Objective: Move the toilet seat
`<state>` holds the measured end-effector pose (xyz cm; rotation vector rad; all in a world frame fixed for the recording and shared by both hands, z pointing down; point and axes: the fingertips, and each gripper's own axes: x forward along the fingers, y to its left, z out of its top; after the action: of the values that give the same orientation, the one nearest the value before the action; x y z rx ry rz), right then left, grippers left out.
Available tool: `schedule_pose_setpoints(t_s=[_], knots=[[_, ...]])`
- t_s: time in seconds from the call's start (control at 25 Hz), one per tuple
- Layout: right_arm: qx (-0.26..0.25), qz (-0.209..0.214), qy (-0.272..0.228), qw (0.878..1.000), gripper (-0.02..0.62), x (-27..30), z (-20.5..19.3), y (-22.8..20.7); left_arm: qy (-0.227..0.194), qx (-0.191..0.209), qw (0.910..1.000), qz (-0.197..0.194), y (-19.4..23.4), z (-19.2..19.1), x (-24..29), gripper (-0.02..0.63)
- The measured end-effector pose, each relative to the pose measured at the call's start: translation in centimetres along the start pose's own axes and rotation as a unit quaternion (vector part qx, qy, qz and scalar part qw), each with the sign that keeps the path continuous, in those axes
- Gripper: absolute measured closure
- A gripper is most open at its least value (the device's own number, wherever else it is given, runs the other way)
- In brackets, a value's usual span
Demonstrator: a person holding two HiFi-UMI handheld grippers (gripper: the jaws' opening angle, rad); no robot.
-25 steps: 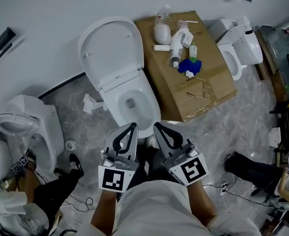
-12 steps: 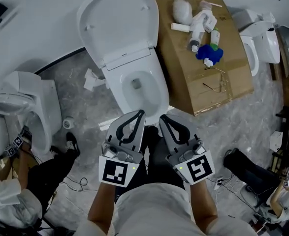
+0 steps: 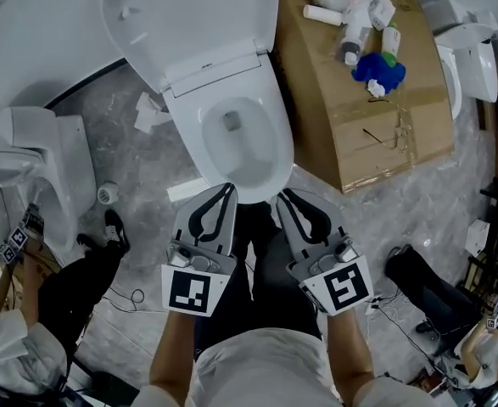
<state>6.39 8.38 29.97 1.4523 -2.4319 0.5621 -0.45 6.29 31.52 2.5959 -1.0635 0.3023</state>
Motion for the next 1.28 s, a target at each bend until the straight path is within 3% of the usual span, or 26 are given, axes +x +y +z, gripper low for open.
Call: schedule_pose_setpoints(t_s=[0.48,0.88,1.28], knots=[[0.042,-0.012,0.049,0.998,0.578,1.8,-10.0,-3.5,0.046,-0.031,0.9984,0.008,0.2,-9.3,2.5,0.591],[0.065,-0.019,0.085,0.994,0.574,3.3,-16.6,-5.1,0.080,-0.071,0.9939,0.025,1.3,-16.2,3.7,0.538],[0.095,-0.041,0.127,0.986,0.495,4.8,-23.6,-7.1,0.107,-0.085,0.9903,0.024,1.5,-23.1,4.7,0.483]])
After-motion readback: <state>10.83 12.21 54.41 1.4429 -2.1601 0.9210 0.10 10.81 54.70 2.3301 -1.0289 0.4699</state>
